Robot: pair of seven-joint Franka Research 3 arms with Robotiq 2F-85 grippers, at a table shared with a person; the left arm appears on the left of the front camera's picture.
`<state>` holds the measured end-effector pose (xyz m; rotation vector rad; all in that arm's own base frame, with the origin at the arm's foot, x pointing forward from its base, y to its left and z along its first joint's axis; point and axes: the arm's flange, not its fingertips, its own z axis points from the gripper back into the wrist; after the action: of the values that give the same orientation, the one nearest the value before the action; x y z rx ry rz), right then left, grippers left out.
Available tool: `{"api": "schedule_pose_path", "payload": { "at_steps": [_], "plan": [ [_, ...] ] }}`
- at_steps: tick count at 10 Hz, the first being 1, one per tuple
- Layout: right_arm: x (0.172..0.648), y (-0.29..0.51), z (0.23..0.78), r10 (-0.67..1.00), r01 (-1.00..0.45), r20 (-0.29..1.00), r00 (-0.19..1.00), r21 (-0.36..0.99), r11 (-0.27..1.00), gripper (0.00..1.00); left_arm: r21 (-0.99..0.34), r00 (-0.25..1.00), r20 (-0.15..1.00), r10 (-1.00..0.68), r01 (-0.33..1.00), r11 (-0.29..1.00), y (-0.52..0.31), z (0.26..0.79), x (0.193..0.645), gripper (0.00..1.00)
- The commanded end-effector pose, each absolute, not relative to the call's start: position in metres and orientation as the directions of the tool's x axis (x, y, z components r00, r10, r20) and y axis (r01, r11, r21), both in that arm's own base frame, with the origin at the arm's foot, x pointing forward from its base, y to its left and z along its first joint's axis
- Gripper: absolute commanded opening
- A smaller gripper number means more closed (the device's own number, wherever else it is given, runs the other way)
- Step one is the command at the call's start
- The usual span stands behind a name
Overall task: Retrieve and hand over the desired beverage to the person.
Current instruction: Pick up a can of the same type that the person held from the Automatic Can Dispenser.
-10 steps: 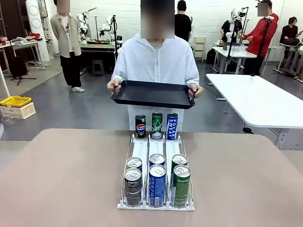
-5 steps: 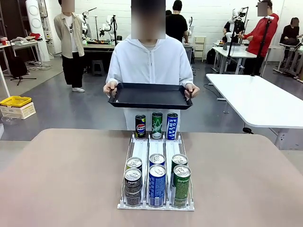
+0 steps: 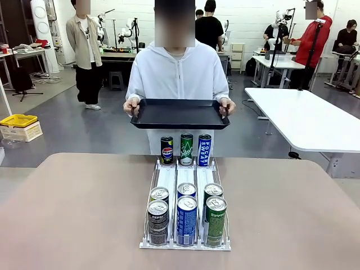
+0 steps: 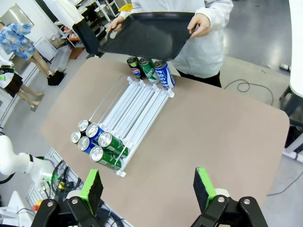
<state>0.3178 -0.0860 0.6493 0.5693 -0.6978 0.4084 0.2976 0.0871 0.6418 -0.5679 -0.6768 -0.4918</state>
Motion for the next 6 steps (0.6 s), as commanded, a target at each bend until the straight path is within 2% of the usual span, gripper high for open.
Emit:
{"api": "schedule_pose_path", "payload": {
  "at_steps": [1, 6],
  "plan": [
    [0.3198, -0.0863, 0.6493, 0.162, -0.544, 0.703, 0.692, 0.36, 0.758, 1.0, -0.316, 0.665, 0.705, -0.247, 0.606, 0.729, 0.0888, 0.6412, 0.297, 1.0],
    [0.3198, -0.0863, 0.6493, 0.162, -0.544, 0.703, 0.692, 0.36, 0.758, 1.0, -0.316, 0.665, 0.705, -0.247, 0.606, 0.729, 0.0888, 0.6412, 0.297, 1.0]
  ]
}}
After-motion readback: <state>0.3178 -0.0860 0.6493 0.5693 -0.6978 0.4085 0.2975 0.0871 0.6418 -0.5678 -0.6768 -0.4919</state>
